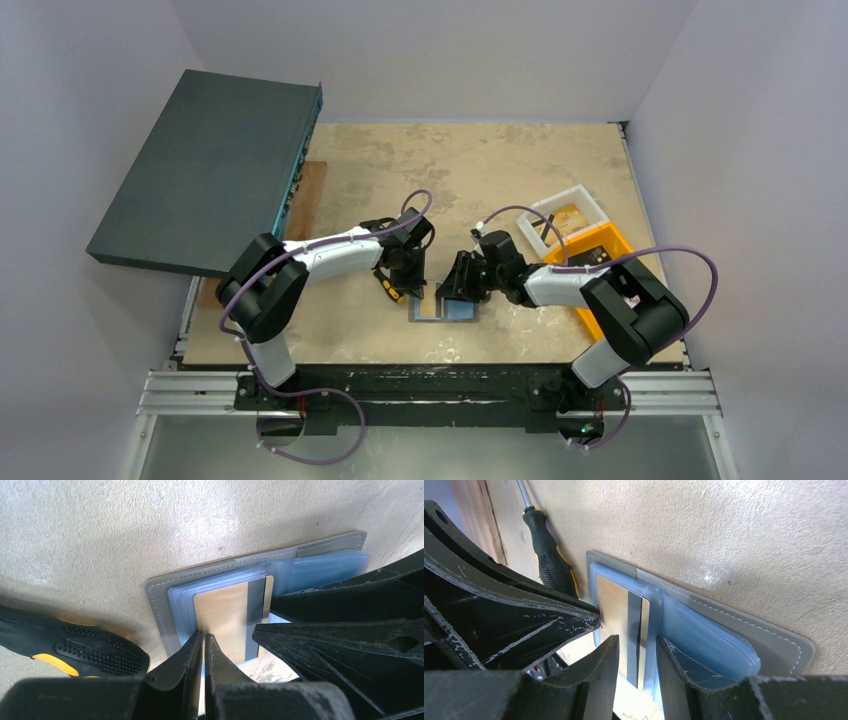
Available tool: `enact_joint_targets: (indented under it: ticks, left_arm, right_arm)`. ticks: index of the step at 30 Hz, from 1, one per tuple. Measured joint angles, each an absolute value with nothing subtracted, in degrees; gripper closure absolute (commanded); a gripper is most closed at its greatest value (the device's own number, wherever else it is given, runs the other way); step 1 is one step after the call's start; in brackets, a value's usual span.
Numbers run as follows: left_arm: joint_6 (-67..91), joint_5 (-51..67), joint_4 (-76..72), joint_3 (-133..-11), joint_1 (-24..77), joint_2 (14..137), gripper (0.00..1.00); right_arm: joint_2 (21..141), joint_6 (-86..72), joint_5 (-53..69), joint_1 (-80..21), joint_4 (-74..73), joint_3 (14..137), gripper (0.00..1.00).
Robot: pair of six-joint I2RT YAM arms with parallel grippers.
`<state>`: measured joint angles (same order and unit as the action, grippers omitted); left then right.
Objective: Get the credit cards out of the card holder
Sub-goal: Remove the credit card from the card holder.
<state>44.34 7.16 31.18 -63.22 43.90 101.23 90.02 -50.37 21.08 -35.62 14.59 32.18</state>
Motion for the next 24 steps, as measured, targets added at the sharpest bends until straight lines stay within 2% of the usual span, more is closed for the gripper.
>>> enact_joint_targets:
  ticks: [6, 24]
  left_arm:
    - [44.3, 7.1, 31.2, -63.2, 43.9, 101.2, 0.91]
    - [43.9, 6.9, 31.6, -63.2, 43.9, 101.2, 0.9]
  right_arm:
    - [90.1, -50.4, 21.2, -35.6, 14.9, 32.1, 0.65]
    - [90.4, -50.4, 22.1, -35.3, 15.7, 31.8, 0.65]
